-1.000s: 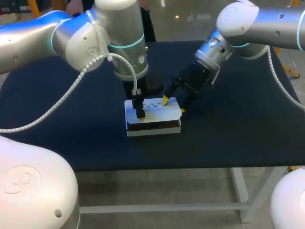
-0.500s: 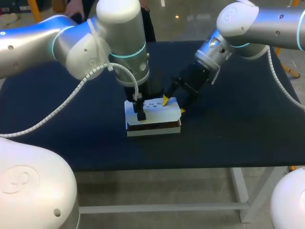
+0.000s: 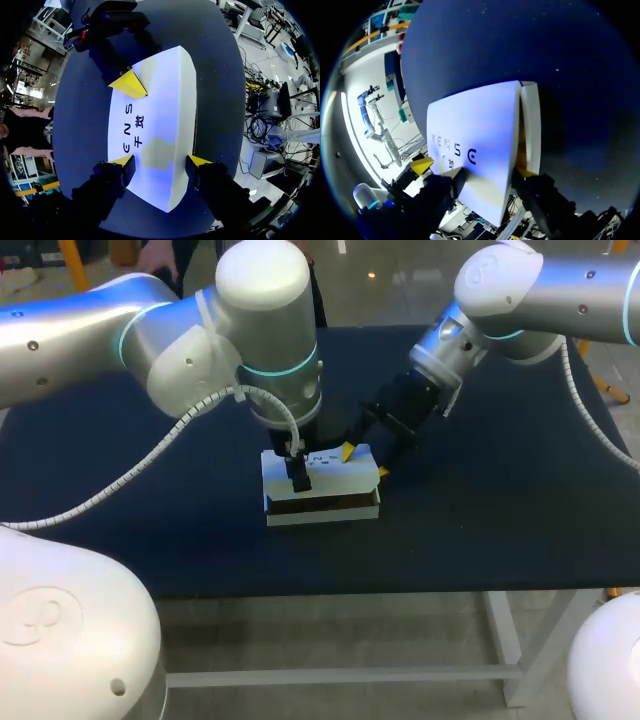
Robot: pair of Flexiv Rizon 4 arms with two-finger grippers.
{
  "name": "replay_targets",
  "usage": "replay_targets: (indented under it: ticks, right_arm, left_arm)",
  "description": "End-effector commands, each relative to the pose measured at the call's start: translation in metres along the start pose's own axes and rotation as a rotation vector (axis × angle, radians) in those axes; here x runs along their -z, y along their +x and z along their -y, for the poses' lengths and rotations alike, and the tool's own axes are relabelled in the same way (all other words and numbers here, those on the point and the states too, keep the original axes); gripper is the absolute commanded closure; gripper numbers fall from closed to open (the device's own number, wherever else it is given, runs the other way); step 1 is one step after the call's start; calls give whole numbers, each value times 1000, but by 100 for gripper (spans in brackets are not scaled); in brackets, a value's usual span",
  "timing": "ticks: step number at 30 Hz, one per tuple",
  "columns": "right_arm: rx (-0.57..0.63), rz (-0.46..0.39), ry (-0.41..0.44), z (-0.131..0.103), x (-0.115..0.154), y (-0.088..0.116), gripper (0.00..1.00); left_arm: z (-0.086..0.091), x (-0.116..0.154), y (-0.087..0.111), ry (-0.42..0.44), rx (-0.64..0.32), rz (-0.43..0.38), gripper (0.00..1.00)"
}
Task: Assemble the packaging by folding the flat box into shape, placing the metal phone stand inside, and closing the box properly
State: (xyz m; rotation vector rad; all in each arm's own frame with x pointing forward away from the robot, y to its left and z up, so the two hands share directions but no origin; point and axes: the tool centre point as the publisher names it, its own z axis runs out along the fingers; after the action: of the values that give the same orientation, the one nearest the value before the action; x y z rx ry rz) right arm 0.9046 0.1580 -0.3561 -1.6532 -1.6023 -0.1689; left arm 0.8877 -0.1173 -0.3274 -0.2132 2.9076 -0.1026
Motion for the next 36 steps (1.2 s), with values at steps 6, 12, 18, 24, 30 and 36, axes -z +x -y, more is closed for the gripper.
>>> replay_targets:
  ticks: [6,12,18,24,30,36]
  right_arm:
    - [1,0,2,-1,0,0,32]
    - [1,0,2,-1,0,0,33]
    - [1,0,2,-1,0,0,32]
    - [1,0,2,-1,0,0,32]
    - [1,2,2,0,0,1,28]
    - [3,7,-3,3,0,1,26]
  left_arm:
    - [4,-5,1,-13,20,41,31]
    - [4,-7,-1,-15,34,53,49]
    - [3,-8,-3,-18,42,66,49]
    - [4,-11,-5,-27,51,75,55]
    - [4,-12,-5,-28,48,81,57]
    - [3,-14,-3,-26,43,82,56]
